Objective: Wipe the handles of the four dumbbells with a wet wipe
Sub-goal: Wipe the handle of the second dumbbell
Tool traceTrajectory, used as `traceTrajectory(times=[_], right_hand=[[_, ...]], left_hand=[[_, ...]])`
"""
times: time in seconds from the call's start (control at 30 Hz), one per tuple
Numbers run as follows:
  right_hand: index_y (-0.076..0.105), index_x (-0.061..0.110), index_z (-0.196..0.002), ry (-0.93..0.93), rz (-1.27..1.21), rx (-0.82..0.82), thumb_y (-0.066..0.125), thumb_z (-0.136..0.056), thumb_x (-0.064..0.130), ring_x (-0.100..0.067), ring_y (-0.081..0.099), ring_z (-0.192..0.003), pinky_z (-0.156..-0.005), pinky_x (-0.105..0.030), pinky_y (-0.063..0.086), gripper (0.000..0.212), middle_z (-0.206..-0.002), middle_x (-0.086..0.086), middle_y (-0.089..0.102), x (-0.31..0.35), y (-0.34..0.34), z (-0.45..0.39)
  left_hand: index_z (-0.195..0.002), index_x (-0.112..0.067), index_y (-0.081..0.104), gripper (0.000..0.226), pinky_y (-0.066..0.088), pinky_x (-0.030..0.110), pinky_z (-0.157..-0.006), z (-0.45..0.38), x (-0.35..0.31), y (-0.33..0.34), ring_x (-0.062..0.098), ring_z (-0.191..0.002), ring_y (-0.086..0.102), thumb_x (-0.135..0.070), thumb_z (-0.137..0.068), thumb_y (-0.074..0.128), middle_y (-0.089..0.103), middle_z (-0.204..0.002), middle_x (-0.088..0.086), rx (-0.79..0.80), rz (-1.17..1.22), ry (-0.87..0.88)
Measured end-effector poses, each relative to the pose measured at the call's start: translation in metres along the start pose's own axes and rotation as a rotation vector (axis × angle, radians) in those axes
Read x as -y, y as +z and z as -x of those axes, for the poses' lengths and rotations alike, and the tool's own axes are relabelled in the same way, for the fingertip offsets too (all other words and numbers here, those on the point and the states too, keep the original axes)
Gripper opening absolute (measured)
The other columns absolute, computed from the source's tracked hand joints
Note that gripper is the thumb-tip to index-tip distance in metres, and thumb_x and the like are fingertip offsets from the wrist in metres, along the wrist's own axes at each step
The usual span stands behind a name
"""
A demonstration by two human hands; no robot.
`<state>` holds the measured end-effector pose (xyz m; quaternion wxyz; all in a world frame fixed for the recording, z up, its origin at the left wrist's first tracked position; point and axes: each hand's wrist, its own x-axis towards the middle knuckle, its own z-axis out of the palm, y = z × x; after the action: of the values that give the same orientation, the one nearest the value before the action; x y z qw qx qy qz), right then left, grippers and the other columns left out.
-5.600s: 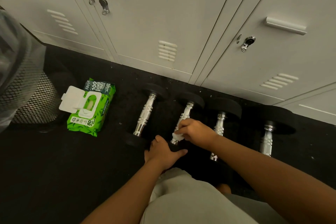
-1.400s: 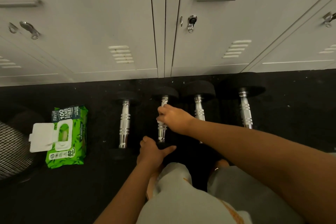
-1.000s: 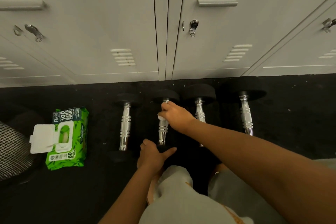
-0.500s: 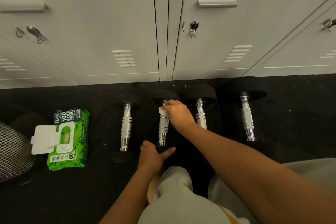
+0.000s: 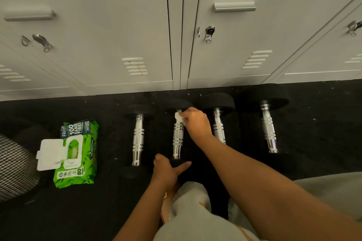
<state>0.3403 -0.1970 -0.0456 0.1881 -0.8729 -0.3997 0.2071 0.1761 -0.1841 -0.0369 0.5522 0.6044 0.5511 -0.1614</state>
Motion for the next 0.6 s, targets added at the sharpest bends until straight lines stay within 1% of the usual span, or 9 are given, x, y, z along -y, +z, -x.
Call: traceTrajectory(times=[0.1,0.23,0.33,0.4,0.47,0.53,0.6], right_hand=[[0.067,0.010,-0.114,0.106,-0.129,-0.115,0.054,-0.092,0.010,-0.024,0.064,-0.097,-0.084,-0.033,0.054,0.025,-0.113,-0.007,0.065,0.004,0.005,0.006],[0.067,0.009,-0.113,0.078,-0.163,-0.108,0.056,-0.092,0.013,-0.022,0.064,-0.099,-0.086,-0.030,0.053,0.024,-0.114,-0.006,0.065,0.004,0.007,0.010],[0.067,0.008,-0.113,0.155,-0.221,-0.173,0.056,-0.093,0.013,-0.019,0.064,-0.097,-0.083,-0.022,0.049,0.024,-0.114,-0.007,0.066,0.007,0.006,0.003],[0.067,0.008,-0.113,0.184,-0.248,-0.167,0.055,-0.093,0.013,-0.017,0.063,-0.096,-0.080,-0.019,0.048,0.024,-0.113,-0.005,0.065,0.011,0.007,0.006],[0.067,0.009,-0.112,0.157,-0.246,-0.128,0.055,-0.093,0.012,-0.015,0.061,-0.095,-0.080,-0.020,0.050,0.023,-0.112,-0.004,0.063,0.013,0.008,0.007],[0.067,0.009,-0.112,0.133,-0.218,-0.127,0.055,-0.093,0.012,-0.017,0.062,-0.096,-0.082,-0.024,0.052,0.023,-0.112,-0.004,0.063,0.012,0.007,0.005],[0.066,0.009,-0.114,0.156,-0.219,-0.161,0.054,-0.093,0.012,-0.018,0.062,-0.097,-0.081,-0.020,0.050,0.024,-0.113,-0.005,0.063,0.014,0.006,0.003]], left_hand=[[-0.136,-0.003,0.024,0.097,0.043,0.043,-0.104,0.000,0.000,-0.001,0.030,-0.127,0.040,-0.043,-0.068,0.082,0.032,-0.142,0.015,-0.006,-0.011,0.011],[-0.142,-0.002,0.018,0.103,0.041,0.042,-0.106,-0.001,0.001,-0.003,0.031,-0.131,0.037,-0.042,-0.070,0.081,0.027,-0.147,0.016,0.009,-0.005,0.017],[-0.141,-0.003,0.020,0.101,0.042,0.042,-0.105,-0.002,0.001,-0.004,0.031,-0.130,0.038,-0.042,-0.070,0.081,0.028,-0.145,0.016,0.007,-0.002,0.033],[-0.140,-0.003,0.021,0.099,0.043,0.041,-0.104,-0.001,0.000,-0.005,0.030,-0.130,0.038,-0.043,-0.070,0.080,0.029,-0.145,0.015,0.010,-0.013,0.023],[-0.138,-0.004,0.023,0.098,0.043,0.042,-0.104,-0.002,0.001,-0.005,0.030,-0.128,0.040,-0.043,-0.069,0.080,0.030,-0.143,0.015,0.012,-0.003,0.023],[-0.136,-0.004,0.025,0.096,0.044,0.043,-0.103,0.000,0.002,-0.004,0.029,-0.126,0.041,-0.043,-0.069,0.081,0.032,-0.141,0.015,0.014,0.003,0.031],[-0.138,-0.003,0.023,0.099,0.043,0.043,-0.104,0.001,0.001,-0.004,0.029,-0.128,0.039,-0.044,-0.069,0.081,0.030,-0.143,0.015,0.011,-0.002,0.035]])
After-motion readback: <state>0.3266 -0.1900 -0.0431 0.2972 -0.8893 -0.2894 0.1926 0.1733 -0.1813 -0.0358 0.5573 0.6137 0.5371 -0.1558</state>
